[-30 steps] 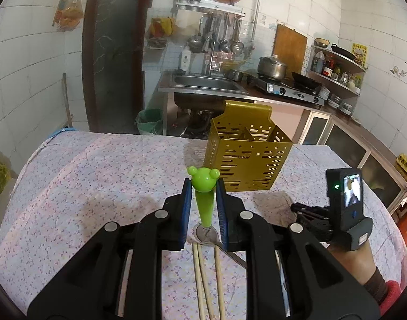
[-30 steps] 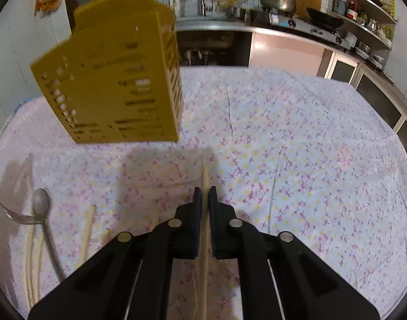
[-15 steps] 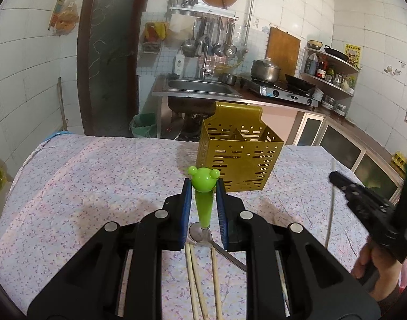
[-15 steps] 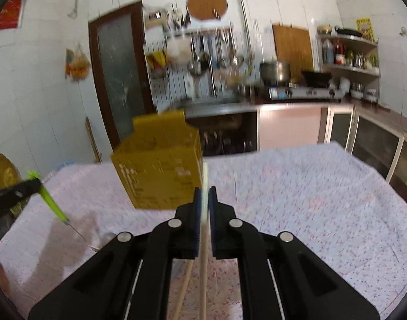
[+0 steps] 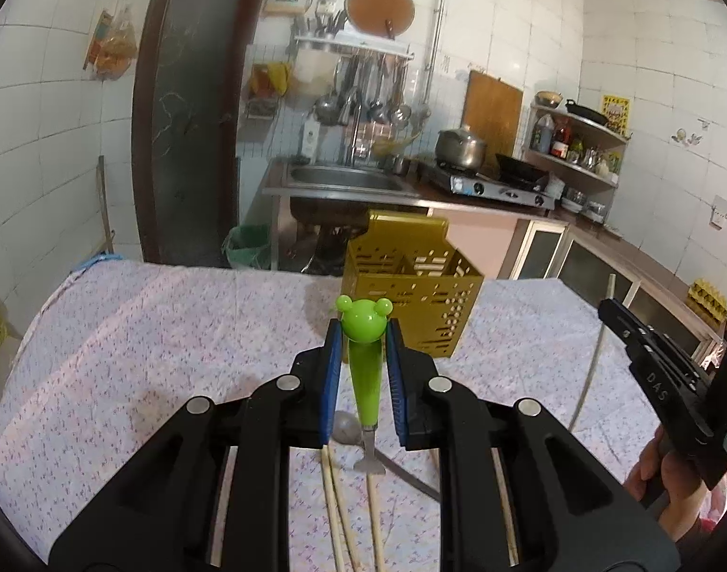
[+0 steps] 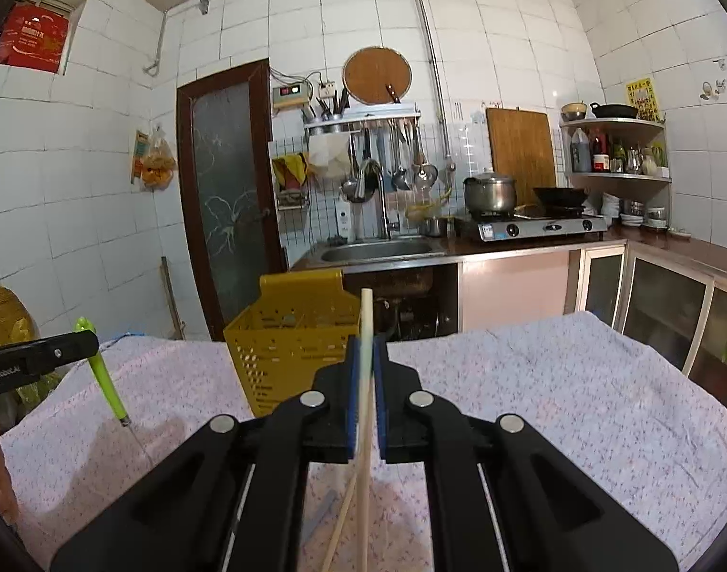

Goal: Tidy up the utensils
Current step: 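Lift the green-handled fork with the left tool while the right tool grasps a chopstick, then lower the green-handled fork into the yellow holder and open the left tool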

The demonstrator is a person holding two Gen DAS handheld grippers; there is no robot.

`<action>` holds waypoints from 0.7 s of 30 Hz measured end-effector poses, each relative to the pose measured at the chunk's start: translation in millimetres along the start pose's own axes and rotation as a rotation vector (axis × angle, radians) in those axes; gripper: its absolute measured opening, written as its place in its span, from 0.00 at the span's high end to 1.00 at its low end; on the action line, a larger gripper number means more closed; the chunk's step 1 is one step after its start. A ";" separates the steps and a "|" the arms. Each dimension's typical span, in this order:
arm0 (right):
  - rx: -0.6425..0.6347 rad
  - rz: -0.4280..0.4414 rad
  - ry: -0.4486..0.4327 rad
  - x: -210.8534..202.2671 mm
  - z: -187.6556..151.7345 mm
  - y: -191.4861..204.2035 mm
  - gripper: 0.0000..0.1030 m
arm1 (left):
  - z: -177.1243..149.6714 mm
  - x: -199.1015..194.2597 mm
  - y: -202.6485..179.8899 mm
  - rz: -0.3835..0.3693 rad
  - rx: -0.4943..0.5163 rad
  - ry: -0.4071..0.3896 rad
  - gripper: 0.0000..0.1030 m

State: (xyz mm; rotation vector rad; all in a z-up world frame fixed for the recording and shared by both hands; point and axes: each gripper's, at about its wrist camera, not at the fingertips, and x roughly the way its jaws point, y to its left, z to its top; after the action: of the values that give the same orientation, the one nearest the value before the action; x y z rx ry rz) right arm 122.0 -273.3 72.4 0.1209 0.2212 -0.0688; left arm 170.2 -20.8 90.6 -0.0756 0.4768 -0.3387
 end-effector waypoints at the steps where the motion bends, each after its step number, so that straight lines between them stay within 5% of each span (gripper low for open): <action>1: 0.002 0.003 -0.003 -0.4 1.3 0.0 0.94 | 1.6 -1.1 -1.1 -0.003 0.001 -0.005 0.83; 12: 0.008 0.030 -0.148 22.6 77.9 14.3 0.94 | 62.6 -1.0 -26.0 -0.007 0.051 -0.146 0.83; 21: -0.010 0.018 -0.251 76.6 140.9 31.5 0.94 | 133.5 40.8 -43.3 0.033 0.085 -0.274 0.83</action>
State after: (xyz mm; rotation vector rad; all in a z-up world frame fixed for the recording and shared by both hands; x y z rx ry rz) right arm 229.3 -264.3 195.3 0.1027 -0.0299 -0.0647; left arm 252.8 -76.2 197.6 -0.0305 0.1920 -0.3108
